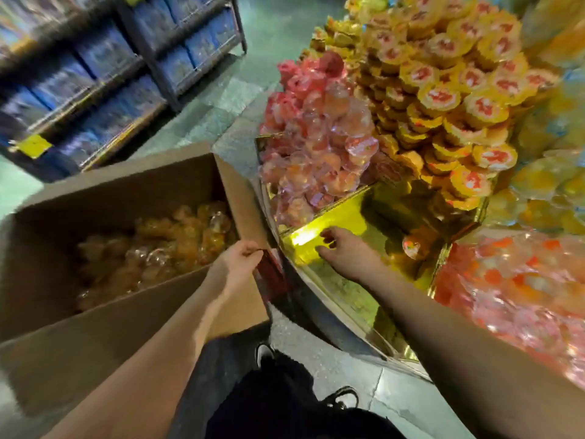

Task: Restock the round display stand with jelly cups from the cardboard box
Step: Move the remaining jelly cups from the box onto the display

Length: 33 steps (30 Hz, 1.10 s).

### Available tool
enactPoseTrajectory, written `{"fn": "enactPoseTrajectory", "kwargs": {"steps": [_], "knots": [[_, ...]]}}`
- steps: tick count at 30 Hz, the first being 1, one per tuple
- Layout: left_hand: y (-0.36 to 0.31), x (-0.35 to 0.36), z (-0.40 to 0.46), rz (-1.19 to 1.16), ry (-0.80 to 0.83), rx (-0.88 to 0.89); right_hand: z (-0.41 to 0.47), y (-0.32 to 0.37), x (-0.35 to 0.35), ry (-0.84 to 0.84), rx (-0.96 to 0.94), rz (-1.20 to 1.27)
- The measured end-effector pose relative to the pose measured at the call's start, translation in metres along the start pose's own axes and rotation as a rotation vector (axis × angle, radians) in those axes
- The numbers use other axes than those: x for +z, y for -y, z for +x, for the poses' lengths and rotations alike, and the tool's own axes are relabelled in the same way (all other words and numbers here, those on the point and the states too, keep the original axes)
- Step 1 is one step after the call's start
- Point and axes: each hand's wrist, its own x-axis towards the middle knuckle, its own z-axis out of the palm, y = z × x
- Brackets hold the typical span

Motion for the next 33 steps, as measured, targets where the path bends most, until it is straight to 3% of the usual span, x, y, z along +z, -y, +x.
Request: {"fn": "enactPoseTrajectory", "kwargs": {"steps": [6, 11, 22, 28, 33], "knots": [[0.071, -0.101, -0.019, 0.265, -0.076, -0.108, 0.035, 0.095, 0.075, 0.174, -0.269, -0.305], [0.142, -0.169, 0.011, 0.316, -0.131, -0.159, 0.075, 0.154, 0.146, 0.270, -0.281, -0.406], [0.275, -0.247, 0.124, 0.322, 0.084, -0.404, 0.189, 0.172, 0.272, 0.459, 0.163, -0.521], [0.301, -0.229, 0.166, 0.405, 0.192, -0.403, 0.228, 0.174, 0.323, 0.545, 0.374, -0.491], [0.311, -0.206, 0.195, 0.395, 0.200, -0.510, 0.248, 0.172, 0.365, 0.531, 0.367, -0.593]]}}
